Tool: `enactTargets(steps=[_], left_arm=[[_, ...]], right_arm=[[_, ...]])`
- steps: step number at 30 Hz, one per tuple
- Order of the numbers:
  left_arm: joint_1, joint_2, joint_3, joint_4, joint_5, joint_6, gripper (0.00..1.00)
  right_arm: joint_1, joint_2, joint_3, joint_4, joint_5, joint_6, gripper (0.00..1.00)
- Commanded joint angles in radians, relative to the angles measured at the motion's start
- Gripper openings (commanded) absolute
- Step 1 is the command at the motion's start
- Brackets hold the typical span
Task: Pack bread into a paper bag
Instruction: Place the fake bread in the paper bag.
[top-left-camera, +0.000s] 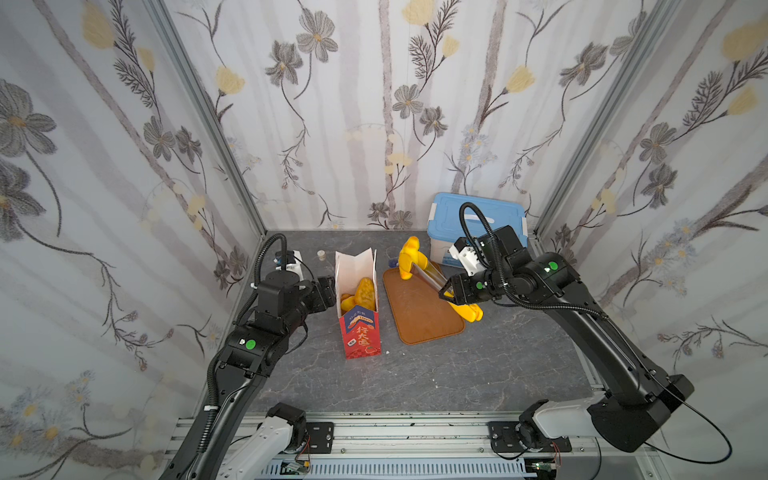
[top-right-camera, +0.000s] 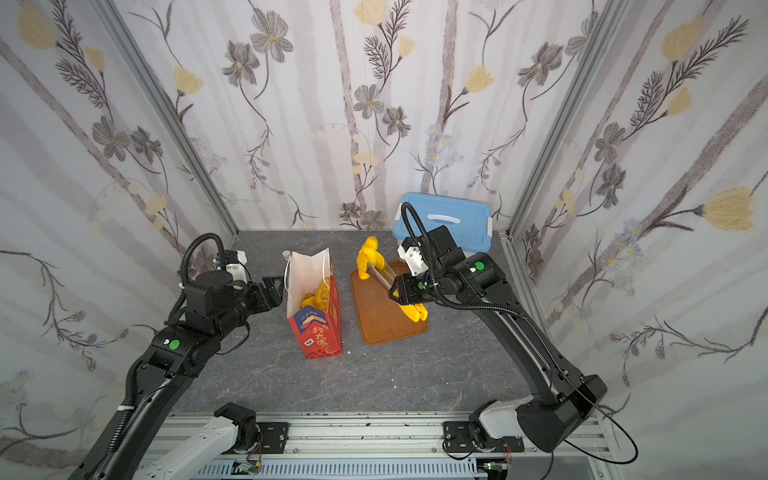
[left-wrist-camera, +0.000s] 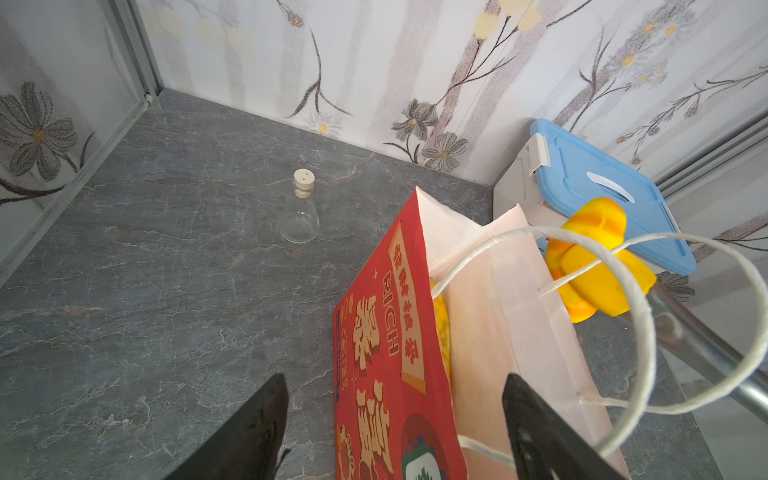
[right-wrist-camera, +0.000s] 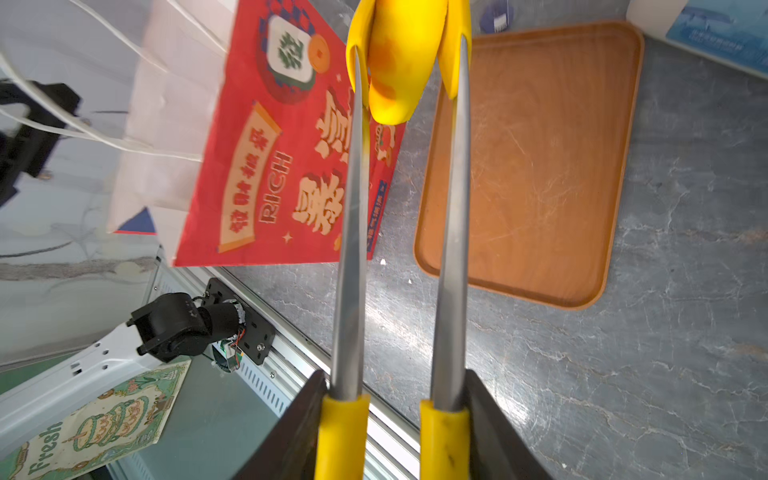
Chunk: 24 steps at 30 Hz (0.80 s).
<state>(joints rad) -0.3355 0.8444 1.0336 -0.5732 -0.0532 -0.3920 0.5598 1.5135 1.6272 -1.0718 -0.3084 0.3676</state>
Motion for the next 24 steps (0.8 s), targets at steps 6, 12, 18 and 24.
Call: enactTargets(steps=[6, 12, 18, 24], left_arm=[[0.001, 0.021, 0.035, -0.014, -0.036, 0.014, 0.82], [0.001, 0.031, 0.075, -0.054, -0.052, 0.014, 0.82], [0.001, 0.033, 0.086, -0.07, -0.068, 0.007, 0.82], [0.0, 0.051, 0.104, -0.079, -0.064, -0.004, 0.82]], right_arm=[[0.149, -0.056, 0.091, 0.24, 0.145, -0.06, 0.5], [0.208, -0.063, 0.103, 0.324, 0.138, -0.086, 0.5], [0.318, -0.076, 0.059, 0.347, 0.131, -0.119, 0.5], [0.341, -0.089, -0.027, 0.391, 0.115, -0.122, 0.5]])
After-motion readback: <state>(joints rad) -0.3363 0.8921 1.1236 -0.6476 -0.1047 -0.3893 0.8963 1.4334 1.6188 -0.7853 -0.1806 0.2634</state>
